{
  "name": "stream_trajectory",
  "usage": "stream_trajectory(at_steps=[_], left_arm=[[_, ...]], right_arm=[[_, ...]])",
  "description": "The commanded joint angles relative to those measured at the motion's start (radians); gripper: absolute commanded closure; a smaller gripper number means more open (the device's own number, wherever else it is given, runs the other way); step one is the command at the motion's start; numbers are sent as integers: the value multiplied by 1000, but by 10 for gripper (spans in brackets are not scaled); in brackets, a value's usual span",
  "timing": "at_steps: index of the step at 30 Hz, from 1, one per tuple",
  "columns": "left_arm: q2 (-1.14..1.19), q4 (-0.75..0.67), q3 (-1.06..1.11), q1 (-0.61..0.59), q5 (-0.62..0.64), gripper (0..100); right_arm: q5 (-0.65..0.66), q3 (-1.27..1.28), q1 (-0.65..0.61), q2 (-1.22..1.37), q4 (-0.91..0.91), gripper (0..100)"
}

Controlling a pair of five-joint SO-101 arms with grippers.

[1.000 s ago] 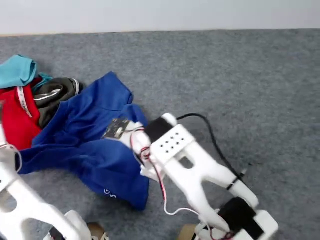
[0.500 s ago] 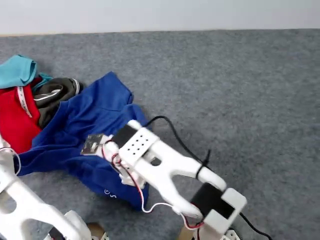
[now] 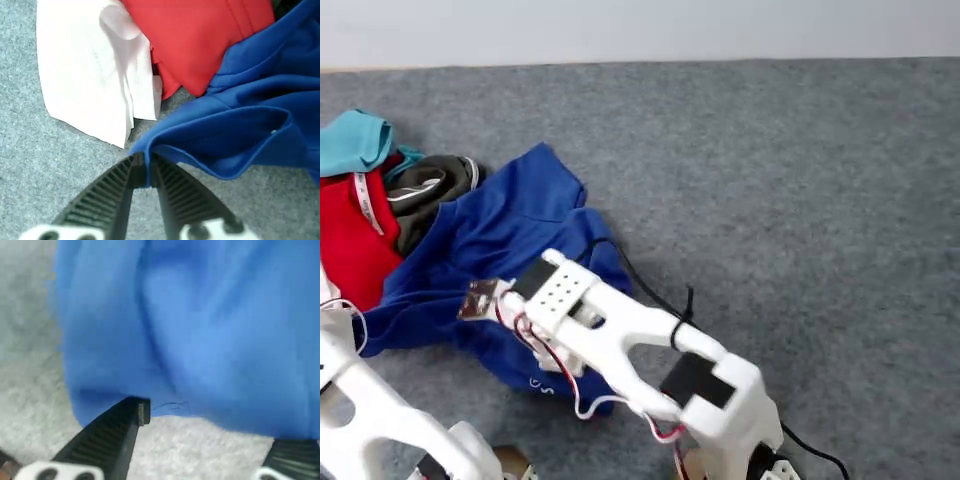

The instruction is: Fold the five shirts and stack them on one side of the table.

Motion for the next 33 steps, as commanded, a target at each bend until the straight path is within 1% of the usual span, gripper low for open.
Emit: stream_trajectory(at_steps=[1, 3, 4, 6, 9, 11, 13, 16, 20, 26, 28, 33], left_arm=[[-8, -20, -4, -2, 8, 995], [-8, -20, -5, -2, 8, 995], [-8, -20, -7, -2, 8, 995], [-8, -20, -8, -2, 8, 995], [-8, -20, -10, -2, 5, 995], [-8, -20, -10, -2, 5, 995], [-8, -20, -12, 5, 5, 995], [-17, -15, -15, 41, 5, 995], [-17, 25, -74, 91, 8, 995], [-17, 68, -153, 160, 11, 995], [-17, 80, -180, 178, 35, 995], [-14, 80, -206, 238, 60, 995]], right_arm=[[9, -157, 33, 79, 30, 608], [9, -226, 31, 139, 77, 615], [9, -255, 30, 166, 102, 637], [9, -315, 33, 219, 148, 722], [11, -402, 59, 268, 214, 893], [11, -457, 93, 272, 262, 957], [11, -511, 136, 271, 298, 968], [12, -549, 217, 231, 303, 983], [44, -551, 294, 137, 303, 987], [44, -551, 378, -5, 303, 987], [46, -551, 417, -45, 303, 988], [46, -551, 518, -67, 271, 988]])
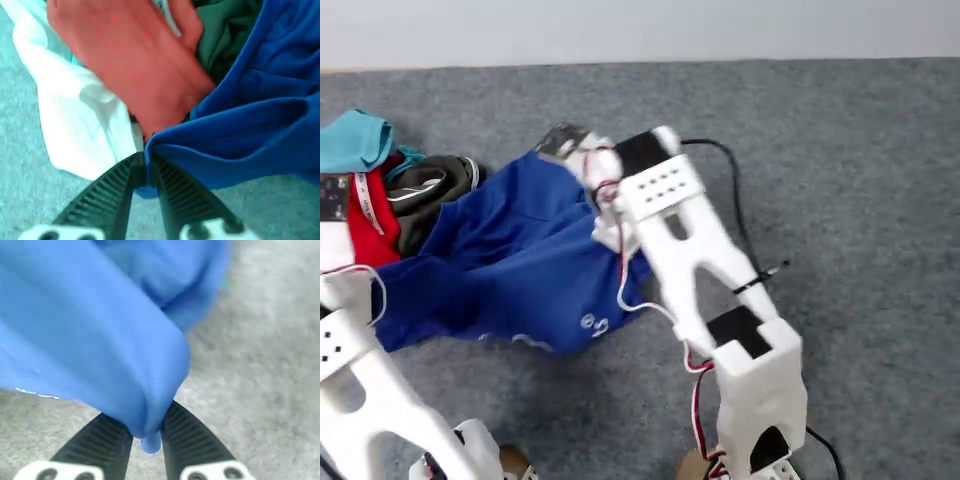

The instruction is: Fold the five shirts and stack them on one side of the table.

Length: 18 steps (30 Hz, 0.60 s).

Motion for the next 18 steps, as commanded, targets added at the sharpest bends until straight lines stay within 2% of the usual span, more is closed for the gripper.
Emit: stream_trajectory(at_steps=[1, 6, 8, 12, 18], left_arm=[[-11, 8, -41, 38, 17, 995], [-9, 11, -38, 63, 55, 994], [-9, 9, -35, 63, 55, 994], [-9, 8, -35, 58, 55, 994], [-9, 8, -35, 58, 55, 994]], right_arm=[[11, -46, 74, -47, -2, 988], [11, -46, 76, 61, -51, 977], [11, -54, 76, 67, -24, 916], [9, -72, 85, 36, 48, 732], [49, -43, 88, -73, 47, 693]])
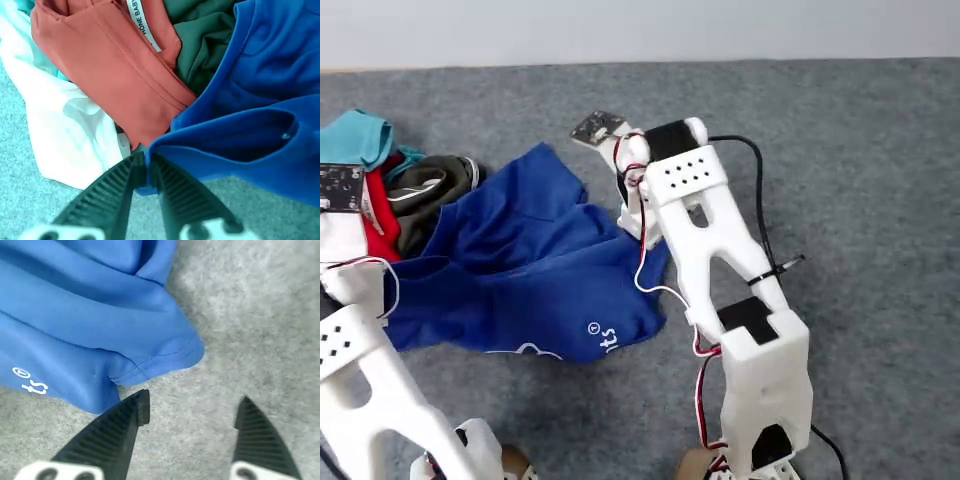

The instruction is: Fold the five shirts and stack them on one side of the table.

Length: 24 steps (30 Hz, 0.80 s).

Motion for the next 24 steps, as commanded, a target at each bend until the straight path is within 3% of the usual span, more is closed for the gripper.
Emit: stream_trajectory(at_steps=[1, 8, 14, 24], left_arm=[[-9, 5, -31, 2, 8, 994], [-8, 3, -25, 5, 8, 994], [-8, -38, 44, 6, 9, 994], [-8, -38, 53, 5, 9, 994]], right_arm=[[41, 2, 8, -119, 45, 693], [44, 269, -44, -213, 41, 693], [40, 275, -128, -122, -28, 693], [44, 275, -128, 85, -229, 693]])
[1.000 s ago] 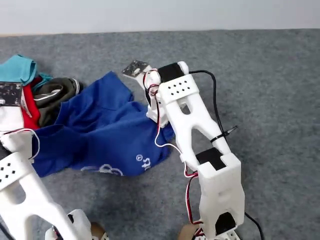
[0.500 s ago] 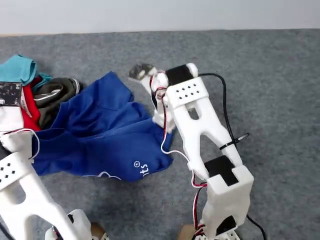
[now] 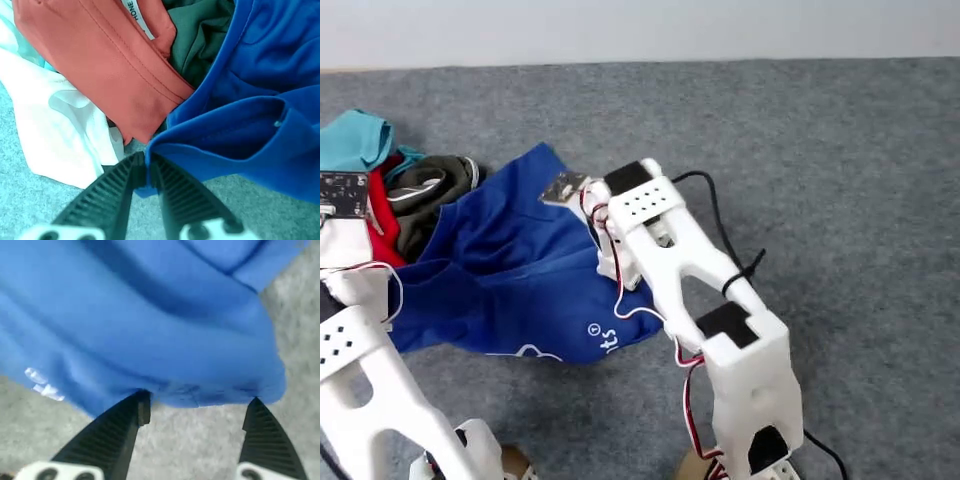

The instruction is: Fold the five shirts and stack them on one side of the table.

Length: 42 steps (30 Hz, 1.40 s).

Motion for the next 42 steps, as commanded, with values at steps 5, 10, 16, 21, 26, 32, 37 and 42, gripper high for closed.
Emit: stream_trajectory(at_steps=[5, 10, 16, 21, 26, 32, 37, 42], left_arm=[[-8, -18, 8, 6, 9, 994], [-8, -18, 41, 8, 9, 994], [-9, -18, 38, 8, 9, 994], [-15, -18, 35, 8, 9, 994], [-15, 8, -54, 8, 9, 994], [-12, 75, -193, 46, 9, 994], [-17, 97, -311, 89, 61, 994], [-15, 97, -515, 143, 123, 994]], right_arm=[[6, -29, 2, 101, -139, 693], [8, -170, 31, 213, -104, 699], [86, -394, 65, 268, 122, 998], [126, -503, 136, 239, 226, 989], [129, -505, 202, 99, 225, 989], [129, -505, 243, -82, 225, 988], [127, -508, 257, -226, 225, 988], [127, -511, 298, -389, 216, 988]])
